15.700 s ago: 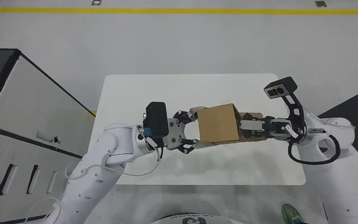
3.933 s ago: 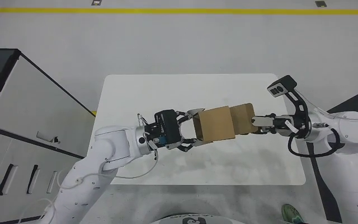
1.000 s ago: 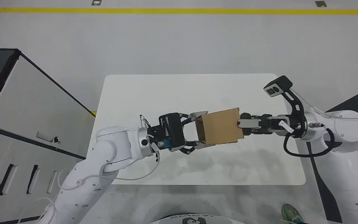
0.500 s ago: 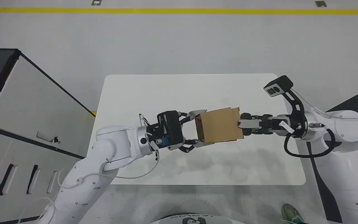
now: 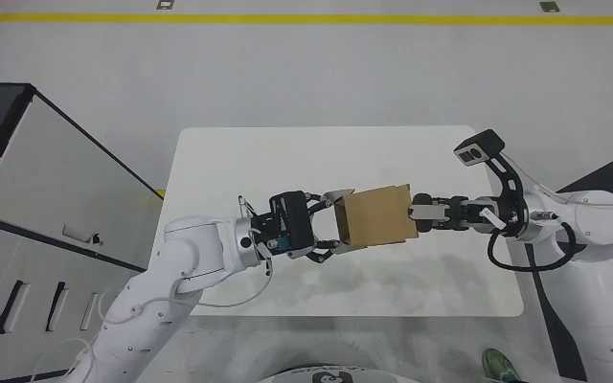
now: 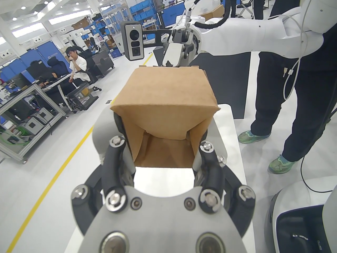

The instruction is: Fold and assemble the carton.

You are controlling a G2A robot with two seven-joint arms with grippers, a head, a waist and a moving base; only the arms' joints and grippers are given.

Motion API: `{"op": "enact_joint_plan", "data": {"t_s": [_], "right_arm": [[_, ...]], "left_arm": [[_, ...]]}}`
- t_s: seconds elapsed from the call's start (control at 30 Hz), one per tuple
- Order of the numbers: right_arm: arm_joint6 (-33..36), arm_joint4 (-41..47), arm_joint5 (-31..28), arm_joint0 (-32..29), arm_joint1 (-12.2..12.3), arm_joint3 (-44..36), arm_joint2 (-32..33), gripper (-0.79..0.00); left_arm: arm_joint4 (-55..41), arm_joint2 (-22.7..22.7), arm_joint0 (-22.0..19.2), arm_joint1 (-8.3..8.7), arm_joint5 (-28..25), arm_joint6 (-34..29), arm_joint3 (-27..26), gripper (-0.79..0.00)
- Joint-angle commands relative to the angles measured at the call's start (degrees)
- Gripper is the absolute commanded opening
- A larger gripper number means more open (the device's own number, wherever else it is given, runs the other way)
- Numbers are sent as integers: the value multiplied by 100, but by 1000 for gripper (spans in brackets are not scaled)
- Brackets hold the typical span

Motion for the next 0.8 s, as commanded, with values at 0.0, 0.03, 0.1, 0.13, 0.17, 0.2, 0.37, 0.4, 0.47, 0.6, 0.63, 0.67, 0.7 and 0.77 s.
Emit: {"op": "enact_joint_plan", "data": {"t_s": [0.0, 0.03, 0.1, 0.13, 0.17, 0.2, 0.37, 0.4, 0.47, 0.6, 0.63, 0.67, 0.7, 0.77], "right_arm": [[-10, 11, 3, -12, 1, -7, 6, -785], [-10, -1, 1, -14, 2, -11, 9, -785], [-13, -1, -13, -19, 3, -15, 12, -779], [-6, 2, -14, -20, 4, -18, 9, -773], [-3, 4, -13, -18, 5, -17, 8, -760], [-4, 5, -16, -14, 5, -18, 8, -757], [-3, 24, -21, 3, 6, -10, -15, -683], [-2, 25, -21, 8, 6, -6, -17, -677], [1, 14, -23, 17, 8, -1, -19, -659], [-6, 21, -27, 24, 9, 16, -21, -640], [-5, 16, -30, 25, 10, 18, -20, -634], [-2, 12, -33, 27, 11, 23, -19, -628], [0, 13, -35, 29, 12, 28, -20, -628], [-11, 10, -38, 35, 12, 38, -21, -637]], "left_arm": [[-4, 3, 6, 1, 6, -12, 1, -785], [-6, 3, 8, 1, 8, -16, -3, -785], [-8, 4, 9, 2, 10, -21, -5, -785], [-9, 4, 9, 3, 11, -21, -6, -785], [-9, 4, 9, 3, 11, -21, -6, -785], [-9, 4, 8, 3, 11, -21, -6, -785], [-18, 0, 1, 6, 10, -37, 1, -785], [-20, 0, -1, 6, 9, -43, 4, -785], [-27, -1, -11, 6, 7, -39, 13, -785], [-47, 2, -28, 5, 5, -23, 37, -785], [-47, 3, -32, 5, 4, -21, 41, -785], [-47, 4, -36, 5, 5, -19, 45, -785], [-48, 6, -40, 4, 4, -18, 50, -785], [-47, 10, -45, 4, 10, -16, 54, -785]]}}
